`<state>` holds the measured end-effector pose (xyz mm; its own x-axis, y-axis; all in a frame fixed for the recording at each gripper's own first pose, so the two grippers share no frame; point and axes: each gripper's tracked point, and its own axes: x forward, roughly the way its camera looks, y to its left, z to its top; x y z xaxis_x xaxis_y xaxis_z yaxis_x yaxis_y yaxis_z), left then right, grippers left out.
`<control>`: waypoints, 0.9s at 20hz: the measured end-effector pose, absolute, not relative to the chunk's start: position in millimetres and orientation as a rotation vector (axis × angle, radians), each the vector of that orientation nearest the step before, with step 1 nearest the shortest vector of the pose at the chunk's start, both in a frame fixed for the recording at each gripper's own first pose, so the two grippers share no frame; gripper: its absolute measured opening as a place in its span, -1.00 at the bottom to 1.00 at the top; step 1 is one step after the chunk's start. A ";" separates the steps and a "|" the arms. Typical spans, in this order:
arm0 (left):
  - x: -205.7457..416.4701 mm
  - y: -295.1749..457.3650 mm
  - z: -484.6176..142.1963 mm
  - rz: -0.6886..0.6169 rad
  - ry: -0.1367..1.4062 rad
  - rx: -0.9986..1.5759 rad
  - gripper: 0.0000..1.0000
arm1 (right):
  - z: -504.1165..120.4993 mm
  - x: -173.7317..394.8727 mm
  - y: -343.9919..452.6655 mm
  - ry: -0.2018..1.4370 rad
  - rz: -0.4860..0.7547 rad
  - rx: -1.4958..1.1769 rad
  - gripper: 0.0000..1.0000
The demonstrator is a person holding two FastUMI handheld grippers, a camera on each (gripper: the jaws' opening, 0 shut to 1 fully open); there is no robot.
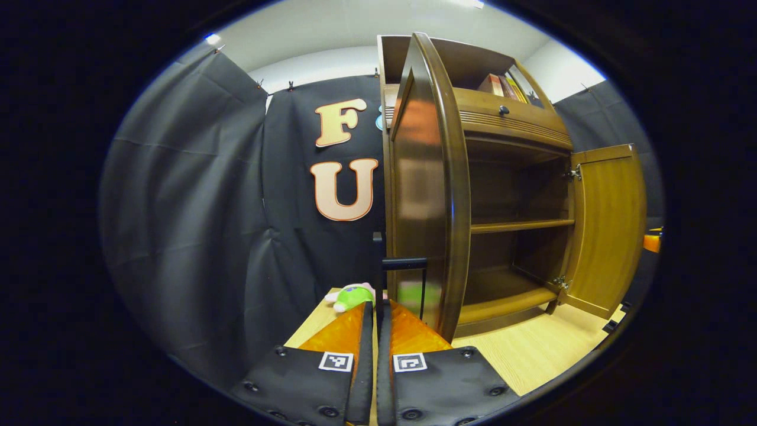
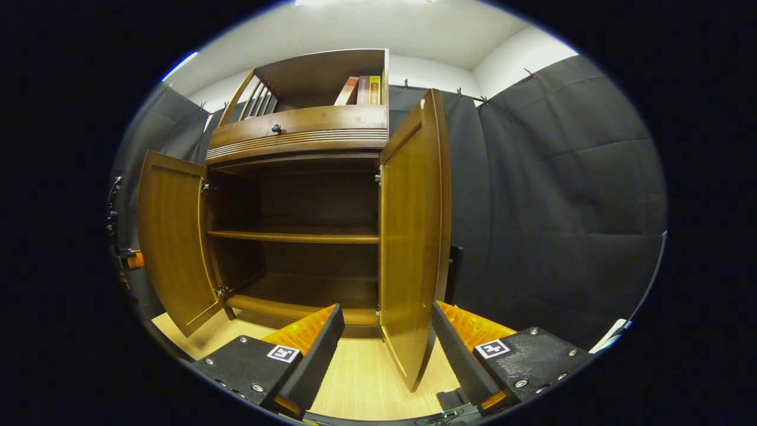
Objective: Open the right door of the double-door shoe cabinet with the right hand, and open the left door with the left hand.
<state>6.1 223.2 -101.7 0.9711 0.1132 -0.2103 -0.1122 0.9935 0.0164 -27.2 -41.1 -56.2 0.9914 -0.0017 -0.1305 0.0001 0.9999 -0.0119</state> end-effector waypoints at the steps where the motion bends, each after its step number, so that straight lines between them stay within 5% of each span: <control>1: 5.7 229.7 -101.1 0.098 0.213 -0.004 -0.78 | -55.5 -28.2 -35.6 0.129 0.000 -0.015 1.00; 17: 6.4 267.9 -103.6 -0.081 0.242 0.042 -0.63 | -52.3 -54.1 15.9 0.120 0.006 -0.010 1.00; 18: 1.8 267.2 -109.8 -0.082 0.269 0.086 -0.63 | -56.5 -55.8 16.0 0.119 0.008 -0.014 0.84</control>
<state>1.8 267.2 -109.8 0.9606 -0.0692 -0.2691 0.0922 0.9930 0.0737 -55.8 16.0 -56.5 0.9929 0.0069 -0.1189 -0.0085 0.9999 -0.0132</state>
